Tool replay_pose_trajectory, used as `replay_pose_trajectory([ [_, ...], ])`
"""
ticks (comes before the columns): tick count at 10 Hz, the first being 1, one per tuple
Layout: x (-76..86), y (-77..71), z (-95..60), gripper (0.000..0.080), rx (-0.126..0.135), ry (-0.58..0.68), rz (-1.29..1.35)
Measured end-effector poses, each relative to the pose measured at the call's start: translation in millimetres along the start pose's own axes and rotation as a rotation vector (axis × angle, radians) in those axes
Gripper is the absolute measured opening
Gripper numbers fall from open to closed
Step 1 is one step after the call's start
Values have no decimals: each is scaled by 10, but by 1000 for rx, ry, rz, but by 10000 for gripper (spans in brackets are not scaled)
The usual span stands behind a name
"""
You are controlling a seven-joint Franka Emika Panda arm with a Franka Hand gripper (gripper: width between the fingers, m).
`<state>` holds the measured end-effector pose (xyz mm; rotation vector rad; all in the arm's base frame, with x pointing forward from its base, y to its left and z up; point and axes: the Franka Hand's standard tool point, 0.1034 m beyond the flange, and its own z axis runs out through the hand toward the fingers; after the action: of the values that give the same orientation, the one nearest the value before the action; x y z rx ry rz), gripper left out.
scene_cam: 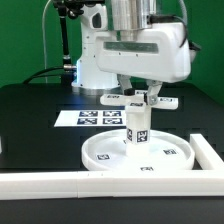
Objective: Assemble round table
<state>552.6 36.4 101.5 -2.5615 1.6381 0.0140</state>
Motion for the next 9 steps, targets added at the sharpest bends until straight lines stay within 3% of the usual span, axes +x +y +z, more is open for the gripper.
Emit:
replay_pose_trajectory([
  [1, -2, -9, 0, 445, 21, -2, 109],
  [7, -13, -30, 2, 445, 37, -23, 500],
  [9, 11, -36, 3, 445, 70, -42, 727],
])
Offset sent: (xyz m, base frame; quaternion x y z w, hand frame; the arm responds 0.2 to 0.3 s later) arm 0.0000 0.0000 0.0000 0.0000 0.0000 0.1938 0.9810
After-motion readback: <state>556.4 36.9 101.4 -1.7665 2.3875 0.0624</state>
